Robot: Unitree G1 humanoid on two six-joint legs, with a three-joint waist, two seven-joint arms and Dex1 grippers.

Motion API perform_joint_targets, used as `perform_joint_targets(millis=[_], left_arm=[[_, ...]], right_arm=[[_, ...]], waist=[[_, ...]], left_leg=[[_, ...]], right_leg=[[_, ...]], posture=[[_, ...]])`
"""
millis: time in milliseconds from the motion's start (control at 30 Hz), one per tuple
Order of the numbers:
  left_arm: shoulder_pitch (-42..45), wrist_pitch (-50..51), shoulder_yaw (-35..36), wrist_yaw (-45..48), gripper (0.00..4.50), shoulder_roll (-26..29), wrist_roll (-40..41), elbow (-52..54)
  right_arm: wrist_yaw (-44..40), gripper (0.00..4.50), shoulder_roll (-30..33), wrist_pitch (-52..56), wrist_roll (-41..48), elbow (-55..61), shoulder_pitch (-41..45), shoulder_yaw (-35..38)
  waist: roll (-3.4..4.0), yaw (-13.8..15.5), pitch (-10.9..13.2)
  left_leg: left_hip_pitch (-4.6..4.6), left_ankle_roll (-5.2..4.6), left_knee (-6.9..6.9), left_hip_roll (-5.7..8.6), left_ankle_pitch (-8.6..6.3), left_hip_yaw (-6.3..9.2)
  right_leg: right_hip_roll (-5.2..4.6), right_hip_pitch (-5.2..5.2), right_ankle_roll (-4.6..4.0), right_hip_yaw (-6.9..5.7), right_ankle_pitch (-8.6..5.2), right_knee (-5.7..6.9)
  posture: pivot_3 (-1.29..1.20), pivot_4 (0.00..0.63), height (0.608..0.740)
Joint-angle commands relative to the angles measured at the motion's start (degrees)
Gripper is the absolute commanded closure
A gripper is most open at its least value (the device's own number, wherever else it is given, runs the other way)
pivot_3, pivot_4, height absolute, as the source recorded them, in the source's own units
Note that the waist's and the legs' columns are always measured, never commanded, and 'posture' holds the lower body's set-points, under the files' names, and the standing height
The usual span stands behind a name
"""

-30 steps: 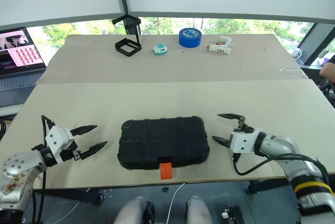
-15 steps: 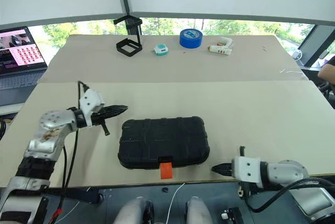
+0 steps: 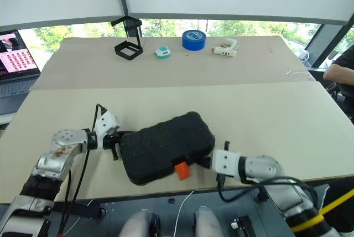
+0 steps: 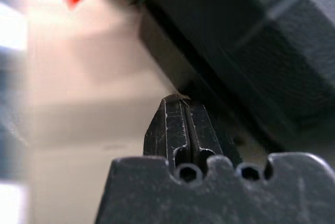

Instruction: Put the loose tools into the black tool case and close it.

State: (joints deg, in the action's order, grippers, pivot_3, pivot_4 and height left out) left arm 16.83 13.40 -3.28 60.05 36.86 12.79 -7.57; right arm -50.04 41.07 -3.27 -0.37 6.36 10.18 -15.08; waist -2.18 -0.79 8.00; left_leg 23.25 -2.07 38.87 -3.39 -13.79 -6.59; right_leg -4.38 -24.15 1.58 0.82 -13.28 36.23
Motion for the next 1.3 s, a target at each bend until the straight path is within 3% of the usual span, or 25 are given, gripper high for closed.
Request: perform_joint_targets(millis=[33, 167, 333, 467, 600, 733, 933, 1067, 1300], left_arm=[[-4.8, 4.4, 2.6, -2.2, 4.5, -0.4, 4.0, 9.5], [-10.3, 7.6, 4.8, -6.2, 4.5, -1.8, 5.8, 16.2], [-11.1, 8.9, 9.6, -9.3, 4.5, -1.1, 7.4, 16.7], [-8.0, 8.6, 12.5, -3.4, 4.5, 4.5, 9.9, 14.5], [0.6, 17.5, 10.3, 8.2, 4.5, 11.0, 18.9, 17.4], [10.2, 22.0, 2.3, 6.2, 4.5, 5.8, 18.7, 18.3], [17.5, 23.1, -12.1, -0.5, 4.5, -5.8, 9.5, 14.0], [18.2, 19.9, -18.2, -3.2, 4.5, -6.9, 1.9, 11.4], [17.7, 24.2, -21.5, -4.5, 4.5, -9.0, 0.1, 10.0]], right_arm=[[3.1, 4.48, -1.8, -2.5, -2.3, -7.7, 6.5, 2.2], [5.2, 4.48, -4.8, -6.3, -4.2, -17.1, 13.8, 1.9], [5.1, 4.48, -6.5, -9.1, -4.5, -23.6, 17.8, 2.5], [2.5, 4.48, -4.6, -9.0, -1.3, -22.8, 15.7, 5.2], [-1.9, 4.48, -0.3, -7.6, 3.8, -17.4, 8.4, 9.2], [-3.0, 4.48, 1.3, -5.3, 7.2, -12.1, 2.2, 11.9], [-1.7, 4.48, -0.3, -5.9, 12.0, -3.3, -6.3, 16.0], [-2.4, 4.48, 0.5, 0.8, 16.8, 4.4, -10.6, 18.1], [-0.6, 4.48, 0.0, 8.3, 17.3, 12.3, -13.5, 16.6]], waist=[[0.04, 0.2, 0.0], [0.15, 0.2, 0.1], [0.17, 0.3, 0.1], [0.18, 0.3, 0.1], [0.16, 1.4, 0.1], [0.25, 1.4, 0.1], [0.23, 1.1, 0.1], [0.25, 0.7, 0.1], [0.3, 1.3, 0.0]], left_leg=[[0.02, 0.0, 0.0, 0.01, 0.0, -0.02], [0.05, -0.01, -0.01, 0.03, -0.01, -0.05], [0.06, 0.01, -0.01, 0.01, 0.01, -0.05], [0.07, 0.02, -0.03, 0.01, 0.01, -0.04], [0.21, 0.03, 0.0, 0.04, 0.01, -0.12], [0.09, 0.0, 0.01, 0.16, 0.0, -0.2], [0.13, 0.0, 0.01, 0.34, 0.0, -0.07], [0.08, 0.0, -0.06, 0.33, 0.0, 0.08], [-0.01, -0.01, 0.04, 0.39, 0.0, 0.2]], right_leg=[[-0.02, -0.02, 0.0, 0.01, 0.0, 0.0], [-0.04, -0.05, 0.0, 0.04, 0.01, -0.02], [-0.02, -0.06, -0.01, -0.03, 0.02, 0.04], [-0.03, -0.06, -0.02, -0.04, 0.01, 0.03], [-0.05, -0.04, -0.01, -0.24, 0.01, -0.05], [-0.12, 0.08, 0.03, -0.07, 0.01, -0.09], [-0.06, 0.06, 0.11, -0.01, -0.01, -0.03], [-0.01, 0.03, 0.12, 0.07, -0.02, -0.02], [-0.06, 0.23, 0.13, 0.08, -0.03, -0.04]], posture=[[0.0, 0.15, 0.74], [0.0, 0.15, 0.74], [0.0, 0.15, 0.74], [0.0, 0.15, 0.74], [0.0, 0.15, 0.74], [0.0, 0.15, 0.74], [0.0, 0.15, 0.74], [0.0, 0.15, 0.74], [0.0, 0.15, 0.74]])
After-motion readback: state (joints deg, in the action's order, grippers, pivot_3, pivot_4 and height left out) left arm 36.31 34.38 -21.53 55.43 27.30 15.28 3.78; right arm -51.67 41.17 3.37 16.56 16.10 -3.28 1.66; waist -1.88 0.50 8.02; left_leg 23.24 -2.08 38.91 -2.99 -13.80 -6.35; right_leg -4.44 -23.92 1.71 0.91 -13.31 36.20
